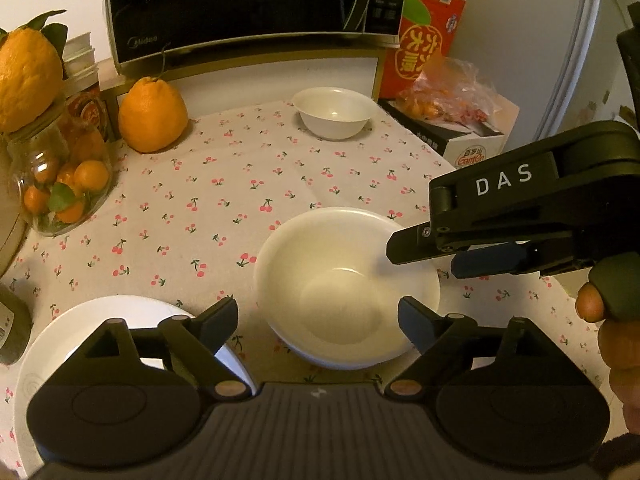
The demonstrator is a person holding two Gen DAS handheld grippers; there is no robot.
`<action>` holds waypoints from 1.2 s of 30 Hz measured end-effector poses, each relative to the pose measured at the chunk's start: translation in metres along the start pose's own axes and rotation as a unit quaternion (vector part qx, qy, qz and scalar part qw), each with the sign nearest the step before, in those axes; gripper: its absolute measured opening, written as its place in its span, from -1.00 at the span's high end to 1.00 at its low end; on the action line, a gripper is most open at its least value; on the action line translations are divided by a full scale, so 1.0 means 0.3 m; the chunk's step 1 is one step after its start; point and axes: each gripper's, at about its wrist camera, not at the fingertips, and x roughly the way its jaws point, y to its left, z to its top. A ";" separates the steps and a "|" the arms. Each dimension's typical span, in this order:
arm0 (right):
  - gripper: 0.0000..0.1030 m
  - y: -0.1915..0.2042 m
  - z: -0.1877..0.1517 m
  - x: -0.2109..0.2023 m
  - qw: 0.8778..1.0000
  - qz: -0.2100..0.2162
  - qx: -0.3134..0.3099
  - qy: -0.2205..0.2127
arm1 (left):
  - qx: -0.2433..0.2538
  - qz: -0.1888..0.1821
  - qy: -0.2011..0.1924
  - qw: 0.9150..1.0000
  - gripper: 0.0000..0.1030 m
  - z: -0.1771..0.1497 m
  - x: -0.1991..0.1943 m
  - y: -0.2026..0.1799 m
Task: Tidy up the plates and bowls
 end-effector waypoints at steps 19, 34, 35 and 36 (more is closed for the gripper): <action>-0.71 0.036 0.078 -0.138 0.998 0.052 -0.034 -0.017 | -0.079 0.016 0.001 0.997 -0.94 0.048 -0.048 0.108; -0.81 0.137 0.328 -0.133 0.995 0.078 -0.041 -0.055 | -0.105 0.033 -0.029 0.994 -0.99 0.307 -0.014 0.164; -0.81 0.137 0.346 -0.123 0.994 0.079 -0.040 -0.057 | -0.105 0.035 -0.032 0.993 -0.99 0.324 -0.003 0.169; -0.81 0.136 0.364 -0.111 0.994 0.081 -0.039 -0.057 | -0.106 0.037 -0.033 0.993 -0.99 0.338 0.007 0.172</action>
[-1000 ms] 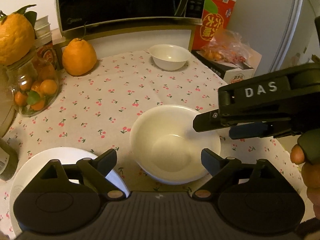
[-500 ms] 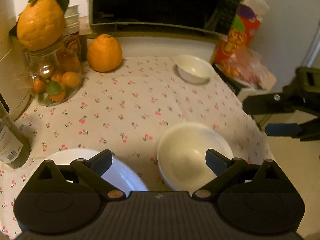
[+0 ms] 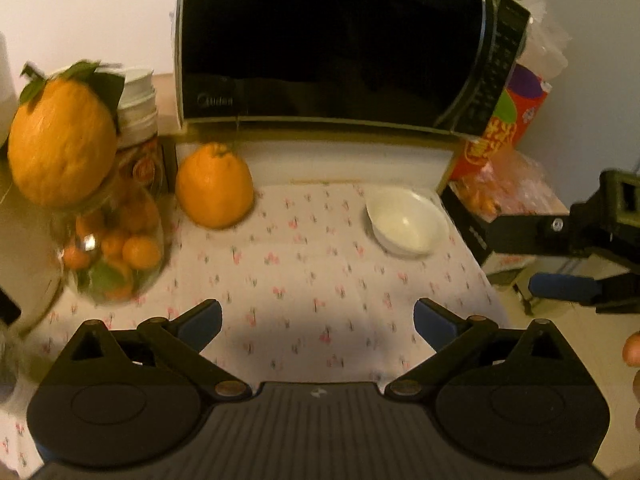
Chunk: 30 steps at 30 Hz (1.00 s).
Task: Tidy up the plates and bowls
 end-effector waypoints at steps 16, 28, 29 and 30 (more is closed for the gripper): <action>-0.81 -0.318 0.144 0.267 0.992 0.050 0.112 -0.023 | -0.012 -0.014 0.019 1.000 -0.99 0.134 0.303 -0.087; -0.73 -0.502 0.169 0.418 0.975 0.095 0.195 -0.043 | -0.025 -0.036 0.025 0.999 -0.72 0.157 0.502 -0.133; -0.69 -0.507 0.168 0.425 0.975 0.095 0.195 -0.046 | -0.028 -0.039 0.024 0.999 -0.65 0.157 0.512 -0.133; -0.65 -0.513 0.170 0.432 0.975 0.094 0.196 -0.049 | -0.032 -0.041 0.023 0.998 -0.61 0.156 0.522 -0.132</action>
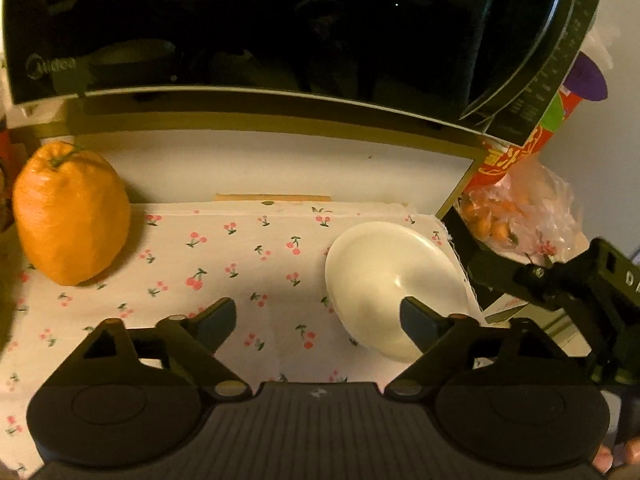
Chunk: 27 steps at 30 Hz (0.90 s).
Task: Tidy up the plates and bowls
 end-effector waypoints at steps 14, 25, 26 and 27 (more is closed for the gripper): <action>0.41 -0.059 -0.008 0.045 0.999 -0.020 0.006 -0.025 | -0.018 -0.020 -0.016 1.000 0.31 0.001 0.061 -0.002; 0.78 -0.049 -0.017 0.042 0.999 -0.031 -0.018 -0.031 | -0.017 -0.014 -0.015 1.000 0.82 0.001 0.055 -0.007; 0.78 -0.046 -0.016 0.038 0.999 -0.030 -0.018 -0.031 | -0.016 -0.014 -0.016 1.000 0.82 0.000 0.050 -0.008; 0.78 -0.043 -0.016 0.035 0.999 -0.030 -0.020 -0.031 | -0.015 -0.013 -0.017 1.000 0.82 0.000 0.045 -0.010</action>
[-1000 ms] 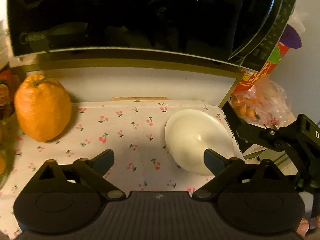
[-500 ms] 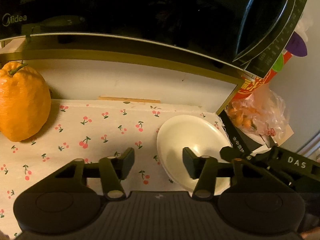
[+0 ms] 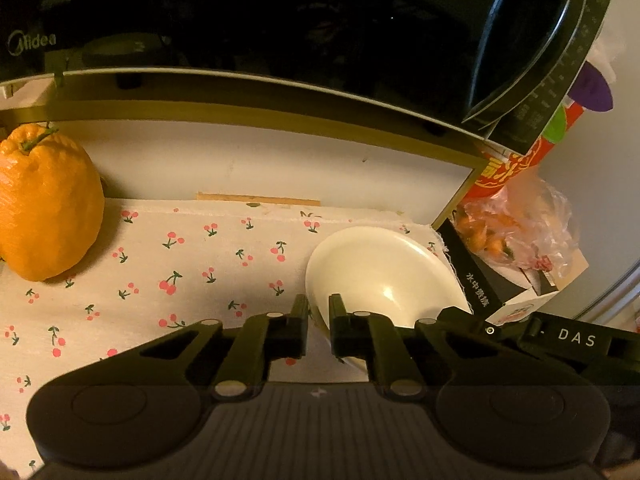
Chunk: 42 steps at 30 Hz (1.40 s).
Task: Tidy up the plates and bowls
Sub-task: 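Carry the stacked bowls over the white plate stack with both grippers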
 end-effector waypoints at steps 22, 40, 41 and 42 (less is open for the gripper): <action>0.77 0.127 -0.007 -0.152 0.999 0.024 -0.032 -0.008 | -0.004 0.011 -0.013 1.000 0.79 -0.012 -0.178 -0.026; 0.77 0.313 -0.131 -0.340 0.997 0.012 -0.073 0.018 | -0.025 0.005 -0.024 0.999 0.79 -0.079 -0.450 0.030; 0.77 0.320 -0.141 -0.354 0.997 0.010 -0.074 0.020 | -0.023 0.005 -0.025 0.999 0.79 -0.086 -0.466 0.030; 0.77 0.323 -0.151 -0.367 0.997 0.009 -0.075 0.023 | -0.020 0.005 -0.026 0.999 0.79 -0.093 -0.484 0.031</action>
